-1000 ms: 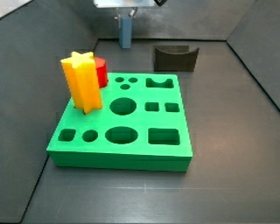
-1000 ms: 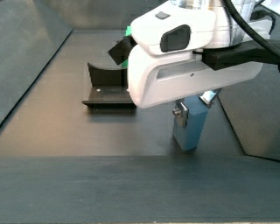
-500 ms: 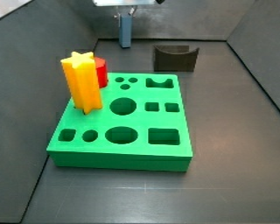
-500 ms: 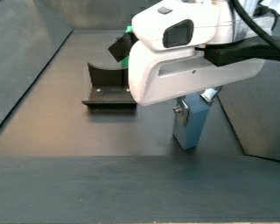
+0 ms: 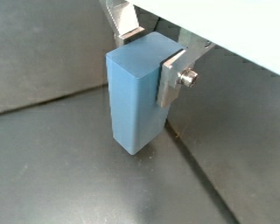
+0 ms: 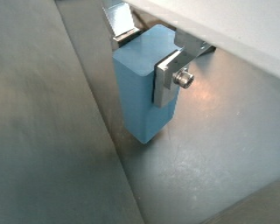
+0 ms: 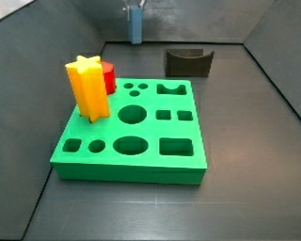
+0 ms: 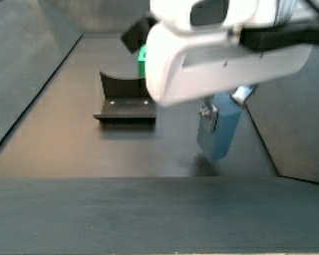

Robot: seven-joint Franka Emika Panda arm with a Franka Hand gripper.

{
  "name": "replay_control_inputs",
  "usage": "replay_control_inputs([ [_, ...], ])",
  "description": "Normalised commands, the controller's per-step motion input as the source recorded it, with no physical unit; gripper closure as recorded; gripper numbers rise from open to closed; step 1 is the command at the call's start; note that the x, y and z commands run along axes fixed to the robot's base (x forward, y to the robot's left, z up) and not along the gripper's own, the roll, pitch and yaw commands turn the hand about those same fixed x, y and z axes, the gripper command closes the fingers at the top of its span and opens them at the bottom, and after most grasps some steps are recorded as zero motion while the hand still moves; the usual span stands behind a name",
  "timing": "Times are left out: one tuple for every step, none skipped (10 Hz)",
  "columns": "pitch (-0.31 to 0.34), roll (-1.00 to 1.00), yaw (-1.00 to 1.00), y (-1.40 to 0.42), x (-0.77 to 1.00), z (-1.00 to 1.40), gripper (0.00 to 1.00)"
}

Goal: Pick up the rectangle object. Move up. Move to above the board. Insert the rectangle object.
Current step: Move up, then move to above the board.

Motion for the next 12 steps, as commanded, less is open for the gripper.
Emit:
replay_control_inputs([
  [0.049,0.07,-0.03,0.01,-0.02,0.43,1.00],
  [0.062,0.08,-0.02,0.00,-0.02,0.28,1.00],
  [0.107,0.06,-0.04,0.24,-0.14,1.00,1.00],
  [0.109,0.07,-0.03,0.25,-0.14,1.00,1.00],
  [0.106,0.04,-0.02,0.22,-0.13,1.00,1.00],
  [0.099,0.04,-0.01,0.21,-0.12,1.00,1.00],
  [0.095,0.03,0.00,0.19,-0.11,1.00,1.00],
  [0.089,0.03,0.00,0.18,-0.10,1.00,1.00],
  [0.092,0.03,0.00,0.16,-0.09,1.00,1.00],
  [0.093,0.03,0.00,0.16,-0.08,1.00,1.00],
  [0.092,0.03,0.01,0.13,-0.07,1.00,1.00],
  [0.089,0.03,0.01,0.12,-0.06,1.00,1.00],
])
